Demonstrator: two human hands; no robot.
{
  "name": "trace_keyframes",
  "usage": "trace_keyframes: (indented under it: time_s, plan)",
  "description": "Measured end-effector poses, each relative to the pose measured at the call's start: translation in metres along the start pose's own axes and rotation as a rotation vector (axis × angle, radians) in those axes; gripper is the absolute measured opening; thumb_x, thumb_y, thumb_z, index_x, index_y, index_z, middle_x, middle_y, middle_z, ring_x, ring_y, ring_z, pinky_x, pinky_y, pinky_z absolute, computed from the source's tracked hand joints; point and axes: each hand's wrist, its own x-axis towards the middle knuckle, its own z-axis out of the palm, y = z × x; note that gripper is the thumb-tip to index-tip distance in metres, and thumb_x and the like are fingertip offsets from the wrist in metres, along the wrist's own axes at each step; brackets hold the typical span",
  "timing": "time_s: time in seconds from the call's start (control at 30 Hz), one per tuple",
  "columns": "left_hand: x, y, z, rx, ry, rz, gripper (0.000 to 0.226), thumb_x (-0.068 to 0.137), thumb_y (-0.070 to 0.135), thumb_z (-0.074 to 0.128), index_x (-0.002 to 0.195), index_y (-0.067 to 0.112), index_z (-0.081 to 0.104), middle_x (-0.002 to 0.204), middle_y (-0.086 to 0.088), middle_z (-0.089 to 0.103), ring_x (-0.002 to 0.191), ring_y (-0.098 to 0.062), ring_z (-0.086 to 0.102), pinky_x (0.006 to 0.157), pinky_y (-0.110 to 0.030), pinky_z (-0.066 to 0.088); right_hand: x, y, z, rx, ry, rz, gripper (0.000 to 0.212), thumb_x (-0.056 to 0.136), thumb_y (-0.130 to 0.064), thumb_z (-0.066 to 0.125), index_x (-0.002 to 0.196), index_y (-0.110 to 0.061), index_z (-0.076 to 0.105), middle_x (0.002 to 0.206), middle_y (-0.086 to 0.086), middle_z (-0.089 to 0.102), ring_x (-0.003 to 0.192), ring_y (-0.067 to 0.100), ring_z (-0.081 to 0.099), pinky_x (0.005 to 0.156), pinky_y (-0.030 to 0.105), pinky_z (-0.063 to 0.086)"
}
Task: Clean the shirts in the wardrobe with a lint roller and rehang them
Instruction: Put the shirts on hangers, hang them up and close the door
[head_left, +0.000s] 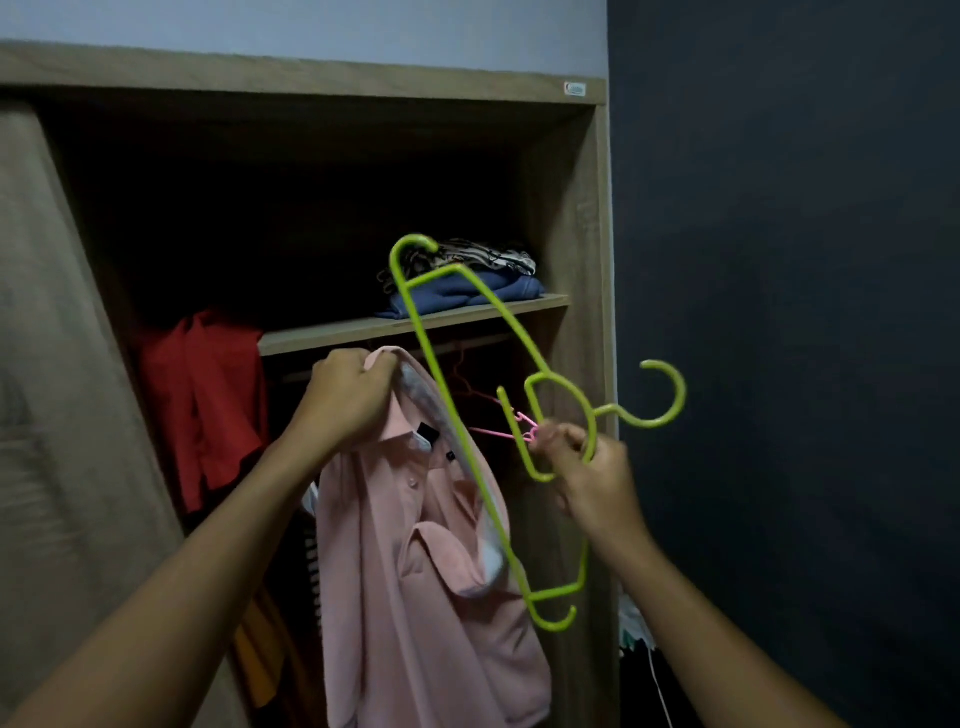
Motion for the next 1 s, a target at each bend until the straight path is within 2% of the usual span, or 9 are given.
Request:
trace_keyframes:
  time_s: [0.13, 0.27, 0.4, 0.47, 0.57, 0.67, 0.73, 0.87, 1.0]
  plan:
    - [0.006, 0.001, -0.009, 0.003, -0.062, 0.027, 0.039, 0.097, 0.028, 0.050, 0.067, 0.007, 0.061, 0.056, 0.000, 0.051, 0.064, -0.022, 0.048, 0.053, -0.034, 0.031, 0.013, -0.049, 0.015, 0.280, 0.072, 0.024, 0.047, 0.088, -0.051, 0.055, 0.061, -0.015, 0.064, 0.054, 0.012, 0.032, 0.034, 0.010, 0.026, 0.038, 0.017, 0.021]
    - [0.009, 0.008, -0.014, -0.053, -0.124, 0.033, 0.039, 0.098, 0.031, 0.050, 0.073, 0.003, 0.065, 0.061, -0.003, 0.054, 0.061, -0.018, 0.045, 0.055, -0.033, 0.032, 0.017, -0.086, 0.038, 0.420, 0.140, -0.160, 0.044, 0.085, -0.048, 0.059, 0.067, -0.008, 0.061, 0.052, 0.012, 0.030, 0.035, 0.010, 0.029, 0.038, 0.018, 0.024]
    - [0.015, 0.025, -0.030, -0.279, -0.219, -0.047, 0.047, 0.083, 0.043, 0.057, 0.089, -0.001, 0.072, 0.073, -0.009, 0.064, 0.068, -0.020, 0.052, 0.065, -0.034, 0.036, 0.018, -0.089, 0.073, 0.440, 0.165, -0.300, 0.040, 0.082, -0.042, 0.063, 0.070, -0.005, 0.060, 0.048, 0.001, 0.050, 0.035, 0.014, 0.040, 0.039, 0.023, 0.032]
    - [0.018, 0.034, -0.047, -0.360, -0.282, -0.059, 0.050, 0.072, 0.047, 0.060, 0.092, 0.004, 0.076, 0.089, -0.017, 0.075, 0.075, -0.029, 0.065, 0.072, -0.038, 0.042, 0.021, -0.078, 0.085, 0.316, 0.134, -0.398, 0.039, 0.088, -0.038, 0.062, 0.067, -0.005, 0.060, 0.051, 0.010, 0.054, 0.041, 0.020, 0.046, 0.045, 0.033, 0.037]
    - [0.020, 0.032, -0.078, -0.411, -0.324, -0.065, 0.035, 0.067, 0.023, 0.061, 0.091, 0.004, 0.076, 0.093, -0.024, 0.074, 0.079, -0.034, 0.067, 0.074, -0.037, 0.047, 0.033, -0.051, 0.091, 0.103, 0.019, -0.447, 0.033, 0.092, -0.037, 0.063, 0.068, -0.015, 0.063, 0.062, 0.008, 0.061, 0.062, 0.016, 0.059, 0.063, 0.035, 0.046]
    - [0.022, 0.009, -0.103, -0.285, -0.389, -0.061, 0.047, 0.062, 0.015, 0.059, 0.104, -0.006, 0.065, 0.079, -0.021, 0.059, 0.062, -0.027, 0.051, 0.053, -0.026, 0.037, 0.050, -0.022, 0.083, -0.049, -0.150, -0.390, 0.035, 0.085, -0.050, 0.066, 0.079, -0.016, 0.062, 0.081, 0.018, 0.063, 0.080, 0.023, 0.065, 0.079, 0.037, 0.052]
    - [0.021, -0.010, -0.117, -0.135, -0.370, -0.022, 0.025, 0.076, 0.007, 0.060, 0.099, -0.002, 0.064, 0.071, -0.013, 0.057, 0.050, -0.017, 0.051, 0.042, -0.022, 0.037, 0.060, -0.009, 0.068, -0.334, -0.285, -0.453, 0.043, 0.084, -0.057, 0.059, 0.076, -0.015, 0.063, 0.091, 0.008, 0.056, 0.089, 0.016, 0.055, 0.087, 0.020, 0.041]
    - [0.020, -0.057, -0.143, 0.091, -0.259, 0.036, 0.011, 0.074, 0.014, 0.074, 0.083, 0.017, 0.070, 0.084, -0.012, 0.073, 0.073, -0.015, 0.062, 0.074, -0.037, 0.053, 0.074, -0.006, 0.049, -0.788, -0.498, -0.474, 0.036, 0.078, -0.063, 0.057, 0.085, -0.027, 0.056, 0.098, -0.005, 0.045, 0.094, 0.016, 0.045, 0.082, 0.035, 0.039]
    - [0.013, -0.080, -0.141, 0.267, -0.189, -0.024, 0.010, 0.075, 0.019, 0.078, 0.071, 0.017, 0.069, 0.068, -0.005, 0.066, 0.064, -0.019, 0.056, 0.058, -0.029, 0.042, 0.087, -0.014, 0.048, -0.991, -0.711, -0.379, 0.040, 0.076, -0.069, 0.063, 0.084, -0.030, 0.056, 0.101, -0.010, 0.042, 0.093, 0.008, 0.040, 0.080, 0.029, 0.033]
